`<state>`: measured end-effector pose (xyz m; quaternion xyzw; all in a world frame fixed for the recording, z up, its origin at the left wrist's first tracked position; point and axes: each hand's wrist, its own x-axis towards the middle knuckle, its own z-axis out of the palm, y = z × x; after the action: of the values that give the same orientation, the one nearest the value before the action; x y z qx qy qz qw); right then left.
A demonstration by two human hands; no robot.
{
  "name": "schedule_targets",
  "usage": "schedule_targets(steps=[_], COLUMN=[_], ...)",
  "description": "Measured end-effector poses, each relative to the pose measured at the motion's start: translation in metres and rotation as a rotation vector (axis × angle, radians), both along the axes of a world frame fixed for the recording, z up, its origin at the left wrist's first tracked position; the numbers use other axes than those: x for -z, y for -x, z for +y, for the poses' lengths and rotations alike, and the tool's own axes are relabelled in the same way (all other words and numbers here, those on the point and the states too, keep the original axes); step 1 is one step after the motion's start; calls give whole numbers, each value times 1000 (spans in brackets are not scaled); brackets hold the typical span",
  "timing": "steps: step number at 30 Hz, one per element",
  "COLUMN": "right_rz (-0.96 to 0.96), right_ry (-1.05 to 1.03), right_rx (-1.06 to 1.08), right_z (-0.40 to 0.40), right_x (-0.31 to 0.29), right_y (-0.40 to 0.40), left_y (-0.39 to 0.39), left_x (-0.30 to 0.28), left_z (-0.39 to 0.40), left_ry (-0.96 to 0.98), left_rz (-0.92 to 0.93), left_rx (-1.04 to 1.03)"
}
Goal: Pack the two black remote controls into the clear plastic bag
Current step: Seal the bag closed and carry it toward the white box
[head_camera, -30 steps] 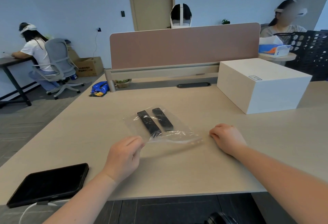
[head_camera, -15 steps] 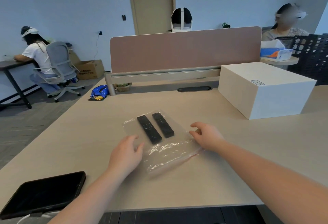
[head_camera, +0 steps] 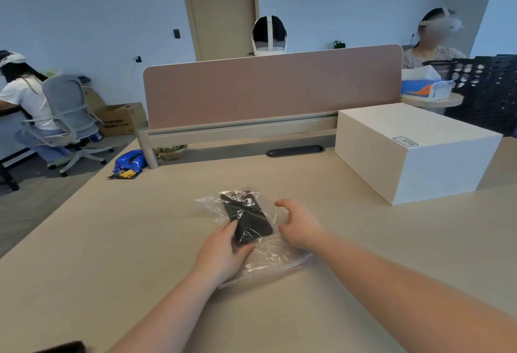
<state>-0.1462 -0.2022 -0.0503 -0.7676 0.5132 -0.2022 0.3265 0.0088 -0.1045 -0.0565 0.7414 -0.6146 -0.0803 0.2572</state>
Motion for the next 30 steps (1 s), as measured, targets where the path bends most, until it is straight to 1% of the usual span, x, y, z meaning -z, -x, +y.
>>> schedule_targets(steps=[3,11,18,26,30], right_rz=[-15,41,60,167,299], right_ry=[46,140,192,279,318], right_rx=[51,229,366,401,378], right_z=[-16,-79,-119,-149,-152], right_x=[-3,-9,-10,-11,-6], right_y=[19,77,106,113,111], left_y=[11,57,91,107,105], left_x=[-2,-6,-7,-3,0], left_z=[-25,-117,-185,-224,-230], left_ry=[4,-81,-110,-86,-95], left_rz=[-1,-30,-55,-42,-24], left_rx=[58,240,320,341,328])
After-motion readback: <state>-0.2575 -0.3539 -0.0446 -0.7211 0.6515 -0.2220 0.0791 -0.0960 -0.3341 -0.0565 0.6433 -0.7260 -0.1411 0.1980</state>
